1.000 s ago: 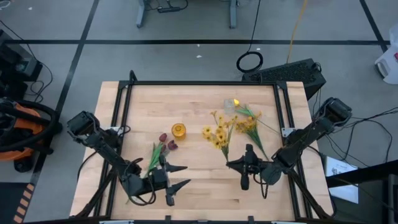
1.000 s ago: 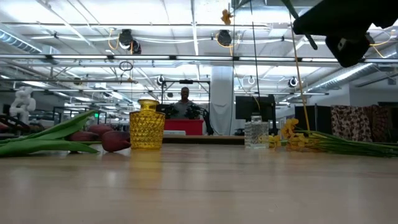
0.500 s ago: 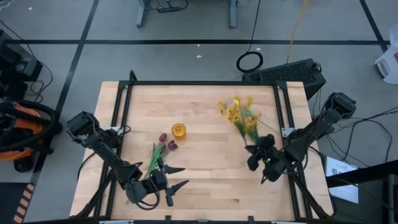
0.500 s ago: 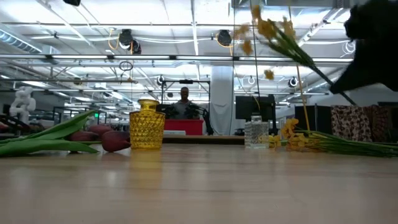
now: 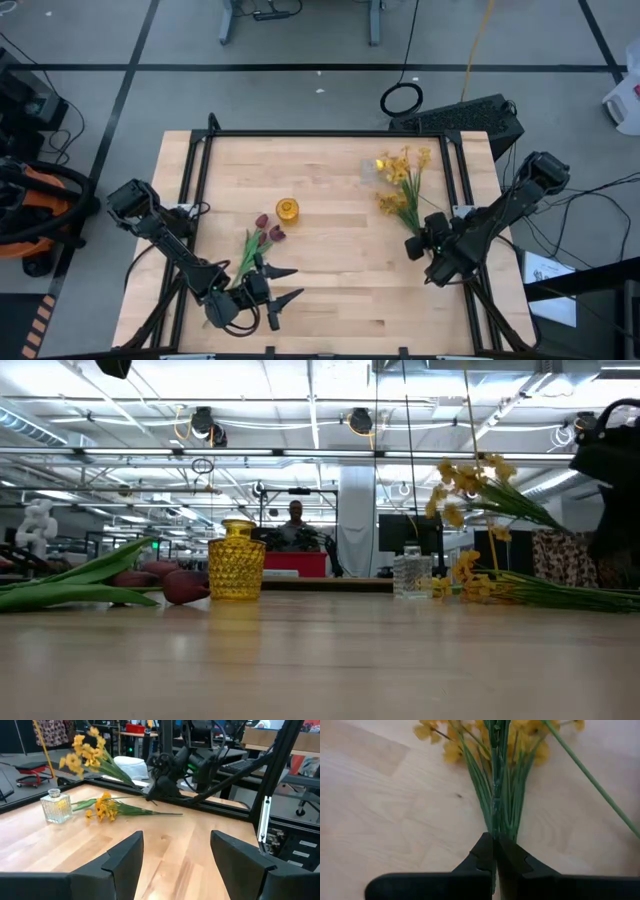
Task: Sort flowers into vase by color
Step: Move the left yellow flowers to the middle right of the table
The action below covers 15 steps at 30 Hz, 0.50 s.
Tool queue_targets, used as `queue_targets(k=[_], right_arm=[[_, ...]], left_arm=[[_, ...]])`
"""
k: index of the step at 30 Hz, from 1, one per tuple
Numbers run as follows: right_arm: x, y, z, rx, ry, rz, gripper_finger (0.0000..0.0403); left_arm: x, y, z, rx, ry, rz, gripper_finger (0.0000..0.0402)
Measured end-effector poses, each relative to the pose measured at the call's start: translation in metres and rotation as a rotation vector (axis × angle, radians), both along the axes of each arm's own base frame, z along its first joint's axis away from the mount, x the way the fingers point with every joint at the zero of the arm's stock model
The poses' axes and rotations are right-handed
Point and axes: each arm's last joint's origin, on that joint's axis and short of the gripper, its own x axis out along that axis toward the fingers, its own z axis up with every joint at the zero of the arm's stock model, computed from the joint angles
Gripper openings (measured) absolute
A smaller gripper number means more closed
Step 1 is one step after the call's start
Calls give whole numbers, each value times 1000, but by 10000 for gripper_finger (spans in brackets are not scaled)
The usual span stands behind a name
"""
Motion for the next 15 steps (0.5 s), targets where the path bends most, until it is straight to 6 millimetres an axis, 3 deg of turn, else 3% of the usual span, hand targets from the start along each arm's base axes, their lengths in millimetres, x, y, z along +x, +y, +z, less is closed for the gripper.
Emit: queue_targets(k=[10, 15], right_arm=[[8, 10, -27, -9, 109, -58, 1], [9, 11, -37, -27, 108, -161, 29]], left_arm=[[0, 0, 0, 2, 2, -1, 238], [0, 0, -2, -7, 11, 2, 238]])
